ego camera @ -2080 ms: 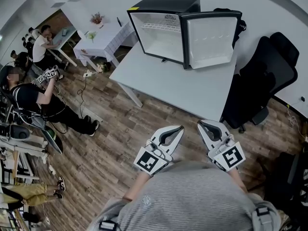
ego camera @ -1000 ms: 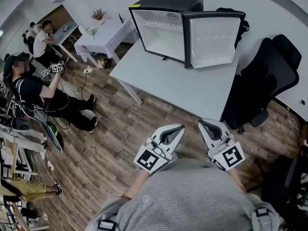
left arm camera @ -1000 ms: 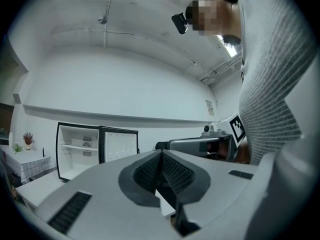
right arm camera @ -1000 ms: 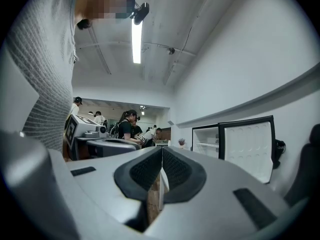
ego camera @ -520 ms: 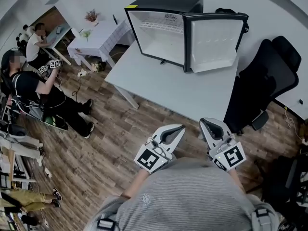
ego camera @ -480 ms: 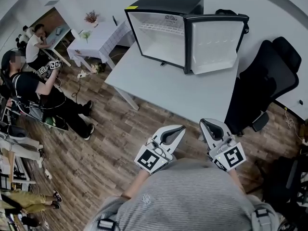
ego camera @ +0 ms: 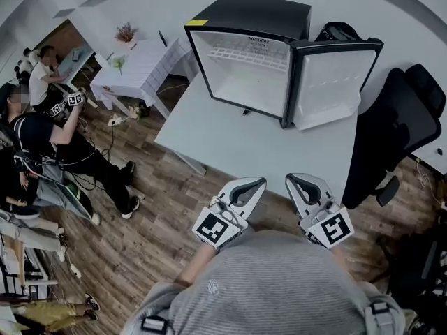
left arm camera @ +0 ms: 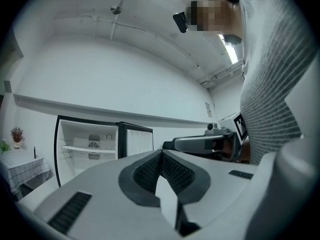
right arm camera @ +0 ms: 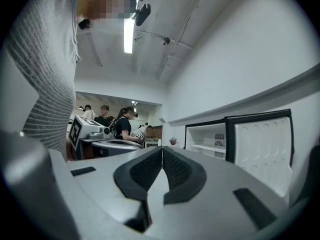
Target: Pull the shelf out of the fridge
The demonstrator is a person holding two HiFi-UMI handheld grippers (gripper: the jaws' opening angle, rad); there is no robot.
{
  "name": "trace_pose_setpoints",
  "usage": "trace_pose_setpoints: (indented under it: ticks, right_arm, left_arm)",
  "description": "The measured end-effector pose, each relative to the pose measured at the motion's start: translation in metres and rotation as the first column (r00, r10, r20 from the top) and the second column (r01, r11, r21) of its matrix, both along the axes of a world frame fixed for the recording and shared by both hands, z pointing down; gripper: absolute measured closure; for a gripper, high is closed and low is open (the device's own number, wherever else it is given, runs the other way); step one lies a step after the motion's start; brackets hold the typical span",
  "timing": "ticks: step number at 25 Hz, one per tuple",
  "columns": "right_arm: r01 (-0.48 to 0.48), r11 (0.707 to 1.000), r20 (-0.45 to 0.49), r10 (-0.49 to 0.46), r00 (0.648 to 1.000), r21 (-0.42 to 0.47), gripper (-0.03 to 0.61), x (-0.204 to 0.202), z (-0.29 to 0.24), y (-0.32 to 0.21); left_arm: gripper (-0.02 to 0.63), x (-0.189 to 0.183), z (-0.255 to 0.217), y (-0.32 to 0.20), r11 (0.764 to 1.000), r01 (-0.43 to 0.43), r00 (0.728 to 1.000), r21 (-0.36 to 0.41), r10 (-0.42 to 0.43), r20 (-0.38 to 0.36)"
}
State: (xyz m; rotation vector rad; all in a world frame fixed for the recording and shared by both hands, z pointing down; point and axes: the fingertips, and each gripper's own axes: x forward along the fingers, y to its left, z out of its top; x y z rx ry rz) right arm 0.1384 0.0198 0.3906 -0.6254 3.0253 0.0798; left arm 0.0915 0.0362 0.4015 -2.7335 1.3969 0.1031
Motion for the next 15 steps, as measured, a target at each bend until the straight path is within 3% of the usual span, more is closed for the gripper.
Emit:
trace_pose_setpoints:
  ticks: [15]
  right_arm:
    - [-0.126, 0.992, 0.001, 0.126, 0.992, 0.001, 0.565, -0.11, -0.017, -0.106]
  left_arm:
    - [0.603, -0.123, -0.007, -0.108, 0.997, -0.081, 0.997, -0.019, 0.081, -0.02]
